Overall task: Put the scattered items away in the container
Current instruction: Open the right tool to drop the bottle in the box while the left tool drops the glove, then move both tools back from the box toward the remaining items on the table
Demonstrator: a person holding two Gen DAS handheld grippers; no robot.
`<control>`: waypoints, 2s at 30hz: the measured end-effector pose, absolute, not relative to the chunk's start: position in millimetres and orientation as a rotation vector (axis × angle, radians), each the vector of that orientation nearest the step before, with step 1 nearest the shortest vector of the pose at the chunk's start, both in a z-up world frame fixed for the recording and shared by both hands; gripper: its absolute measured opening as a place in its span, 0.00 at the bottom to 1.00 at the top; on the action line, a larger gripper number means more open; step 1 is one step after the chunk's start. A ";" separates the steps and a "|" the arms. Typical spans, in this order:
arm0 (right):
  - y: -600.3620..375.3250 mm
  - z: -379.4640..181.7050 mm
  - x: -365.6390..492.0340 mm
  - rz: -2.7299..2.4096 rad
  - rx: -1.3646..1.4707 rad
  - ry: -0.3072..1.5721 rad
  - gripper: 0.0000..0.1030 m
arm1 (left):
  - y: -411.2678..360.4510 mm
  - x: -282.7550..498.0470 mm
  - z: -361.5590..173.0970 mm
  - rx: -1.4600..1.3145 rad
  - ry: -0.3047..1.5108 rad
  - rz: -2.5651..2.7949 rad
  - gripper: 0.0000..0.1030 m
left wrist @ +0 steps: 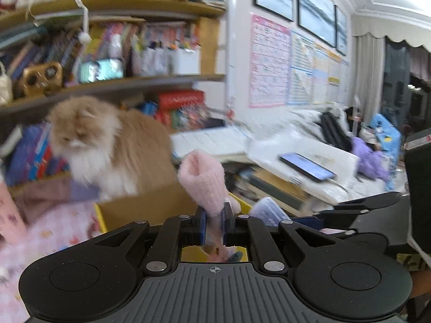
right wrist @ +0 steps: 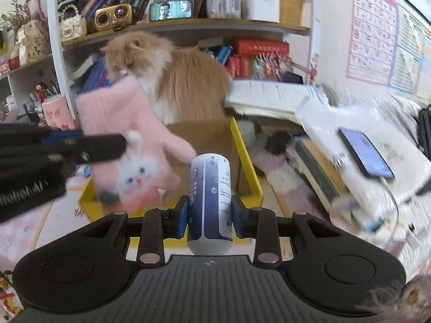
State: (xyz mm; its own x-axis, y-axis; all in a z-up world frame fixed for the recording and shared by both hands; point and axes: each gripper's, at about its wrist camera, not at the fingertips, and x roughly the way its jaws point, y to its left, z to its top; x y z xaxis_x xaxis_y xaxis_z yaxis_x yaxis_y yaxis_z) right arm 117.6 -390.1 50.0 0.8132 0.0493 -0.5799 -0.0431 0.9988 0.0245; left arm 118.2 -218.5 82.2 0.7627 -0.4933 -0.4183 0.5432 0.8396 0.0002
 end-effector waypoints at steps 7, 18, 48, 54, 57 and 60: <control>-387.3 52.7 173.4 0.122 -0.047 0.623 0.30 | -215.0 159.6 74.4 0.152 0.437 -0.419 0.09; -361.0 2.5 244.8 0.197 -0.136 0.782 0.30 | -226.6 211.1 19.1 0.256 0.657 -0.337 0.12; -379.7 32.4 150.9 0.079 -0.033 0.594 0.59 | -192.3 119.3 42.4 0.157 0.518 -0.243 0.93; -366.7 21.6 109.9 0.025 -0.062 0.572 0.59 | -174.6 95.7 20.2 0.142 0.531 -0.182 0.93; -357.5 13.8 92.7 0.005 -0.037 0.591 0.59 | -167.2 87.4 6.5 0.146 0.598 -0.199 0.93; -345.9 5.8 81.2 -0.001 -0.012 0.631 0.59 | -158.2 80.9 2.3 0.149 0.629 -0.217 0.93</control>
State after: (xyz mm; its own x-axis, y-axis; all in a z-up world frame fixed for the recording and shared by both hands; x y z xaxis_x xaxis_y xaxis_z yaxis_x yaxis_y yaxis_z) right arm 81.2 -345.9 5.8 0.8077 -0.0049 -0.5895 -0.0023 0.9999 -0.0114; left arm 80.9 -158.2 2.3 0.7869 -0.1549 -0.5972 0.2453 0.9667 0.0724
